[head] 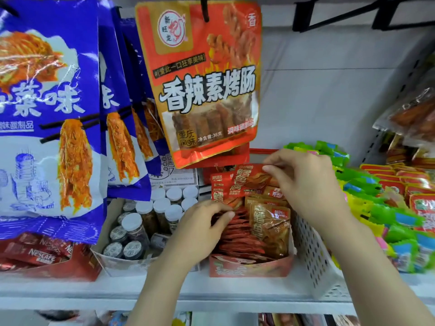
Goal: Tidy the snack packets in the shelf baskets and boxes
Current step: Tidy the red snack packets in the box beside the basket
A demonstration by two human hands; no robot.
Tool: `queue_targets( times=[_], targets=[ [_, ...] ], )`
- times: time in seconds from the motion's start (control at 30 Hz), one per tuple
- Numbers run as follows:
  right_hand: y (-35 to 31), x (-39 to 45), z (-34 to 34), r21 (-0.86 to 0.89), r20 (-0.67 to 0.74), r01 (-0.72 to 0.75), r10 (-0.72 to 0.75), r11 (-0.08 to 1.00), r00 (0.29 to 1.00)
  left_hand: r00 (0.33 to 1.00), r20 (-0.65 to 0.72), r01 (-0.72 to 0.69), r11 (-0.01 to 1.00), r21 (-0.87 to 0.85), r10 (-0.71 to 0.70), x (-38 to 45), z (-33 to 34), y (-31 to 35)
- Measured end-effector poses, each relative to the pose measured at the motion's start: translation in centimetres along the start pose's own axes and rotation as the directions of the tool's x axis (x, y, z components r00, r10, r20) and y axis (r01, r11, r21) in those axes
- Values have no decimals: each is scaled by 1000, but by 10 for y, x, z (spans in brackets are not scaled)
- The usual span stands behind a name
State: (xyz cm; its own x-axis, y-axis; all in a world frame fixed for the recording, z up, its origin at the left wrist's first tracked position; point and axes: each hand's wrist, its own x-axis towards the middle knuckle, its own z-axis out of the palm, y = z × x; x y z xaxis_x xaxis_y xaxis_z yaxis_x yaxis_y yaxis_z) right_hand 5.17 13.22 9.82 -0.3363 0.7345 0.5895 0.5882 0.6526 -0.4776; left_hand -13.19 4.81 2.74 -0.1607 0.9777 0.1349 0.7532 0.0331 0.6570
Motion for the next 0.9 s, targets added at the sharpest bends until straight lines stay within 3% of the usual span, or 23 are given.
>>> queue_targets(
  times=[0.13, 0.2, 0.3, 0.37, 0.43, 0.6, 0.7, 0.83, 0.9],
  targets=[
    [-5, -2, -12, 102, -154, -10, 26, 995, 988, 997, -2, 80, 997, 1, -80, -6, -1, 6],
    [-5, 0, -19, 141, -167, -45, 69, 989, 984, 994, 19, 111, 993, -37, -110, -7, -8, 9],
    [-1, 2, -22, 230, -49, -140, 155, 963, 987, 992, 76, 119, 949, -293, -101, -16, -23, 21],
    [-3, 2, -21, 335, 37, -203, 202, 920, 979, 997, 67, 73, 840, -538, -43, -24, -30, 34],
    [-6, 2, -19, 433, 100, -244, 223, 868, 970, 999, 31, 43, 745, -665, -29, -28, -27, 42],
    [-13, -2, -17, 677, 226, -388, 325, 625, 918, 993, 7, 81, 629, -773, -119, -34, -23, 48],
    [-14, -5, -19, 744, 338, -464, 328, 481, 882, 993, 30, 93, 613, -785, -114, -36, -30, 48],
    [-18, -9, -19, 738, 438, -494, 231, 460, 869, 989, 55, 124, 567, -814, -139, -38, -30, 48],
    [-18, -10, -17, 758, 430, -489, 234, 431, 872, 974, 188, 225, 417, -881, -128, -39, -29, 50]
  ],
)
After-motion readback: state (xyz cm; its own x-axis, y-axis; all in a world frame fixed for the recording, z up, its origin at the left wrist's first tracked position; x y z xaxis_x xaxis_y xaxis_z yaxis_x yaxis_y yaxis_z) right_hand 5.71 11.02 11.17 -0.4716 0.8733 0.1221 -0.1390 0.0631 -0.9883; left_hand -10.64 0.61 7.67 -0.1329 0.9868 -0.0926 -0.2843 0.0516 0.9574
